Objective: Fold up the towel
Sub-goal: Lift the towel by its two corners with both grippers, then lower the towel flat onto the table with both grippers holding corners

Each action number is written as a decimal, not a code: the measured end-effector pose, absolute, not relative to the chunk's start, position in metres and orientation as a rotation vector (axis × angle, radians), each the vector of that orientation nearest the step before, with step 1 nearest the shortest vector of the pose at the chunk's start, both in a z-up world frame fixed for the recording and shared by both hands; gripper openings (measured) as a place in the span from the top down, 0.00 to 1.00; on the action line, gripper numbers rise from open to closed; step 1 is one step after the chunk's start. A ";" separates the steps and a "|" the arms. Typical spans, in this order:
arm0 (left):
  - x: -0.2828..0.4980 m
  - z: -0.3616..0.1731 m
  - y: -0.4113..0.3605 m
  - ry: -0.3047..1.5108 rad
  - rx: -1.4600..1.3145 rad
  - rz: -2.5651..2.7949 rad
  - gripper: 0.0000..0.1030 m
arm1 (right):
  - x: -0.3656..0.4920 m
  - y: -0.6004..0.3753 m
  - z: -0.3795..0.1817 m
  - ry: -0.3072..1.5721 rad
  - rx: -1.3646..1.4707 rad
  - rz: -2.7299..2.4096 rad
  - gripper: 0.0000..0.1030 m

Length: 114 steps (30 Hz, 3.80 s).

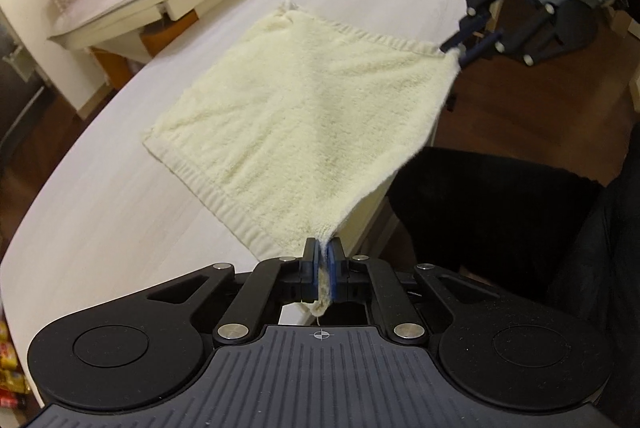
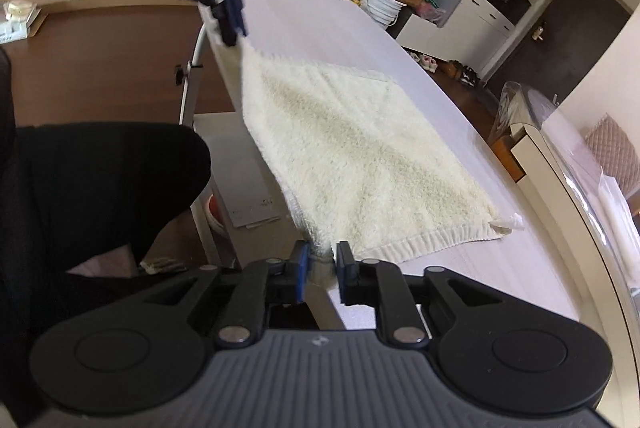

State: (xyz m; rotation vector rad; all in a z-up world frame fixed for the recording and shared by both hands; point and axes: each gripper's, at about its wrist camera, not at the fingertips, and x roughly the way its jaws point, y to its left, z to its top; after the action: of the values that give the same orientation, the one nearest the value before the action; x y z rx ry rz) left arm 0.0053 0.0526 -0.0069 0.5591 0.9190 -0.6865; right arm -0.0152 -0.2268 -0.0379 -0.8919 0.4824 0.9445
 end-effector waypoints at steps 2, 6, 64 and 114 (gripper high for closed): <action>0.006 -0.005 0.053 0.919 0.549 -0.684 0.95 | -0.017 -0.227 -0.041 0.471 -0.912 0.946 0.77; 0.006 0.000 0.053 0.920 0.528 -0.684 0.95 | -0.024 -0.226 -0.048 0.432 -0.983 0.947 0.67; -0.003 0.017 0.045 0.881 0.497 -0.729 0.95 | -0.033 -0.244 -0.010 0.325 -0.923 0.844 0.88; 0.068 -0.018 0.058 0.916 0.346 -0.723 0.96 | 0.070 -0.263 -0.013 0.542 -0.618 0.834 0.88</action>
State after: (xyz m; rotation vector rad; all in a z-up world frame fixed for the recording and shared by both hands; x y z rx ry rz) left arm 0.0684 0.0584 -0.0178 0.3459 0.9159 -0.7233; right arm 0.0698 -0.2629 -0.0130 -0.6182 0.5420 0.8339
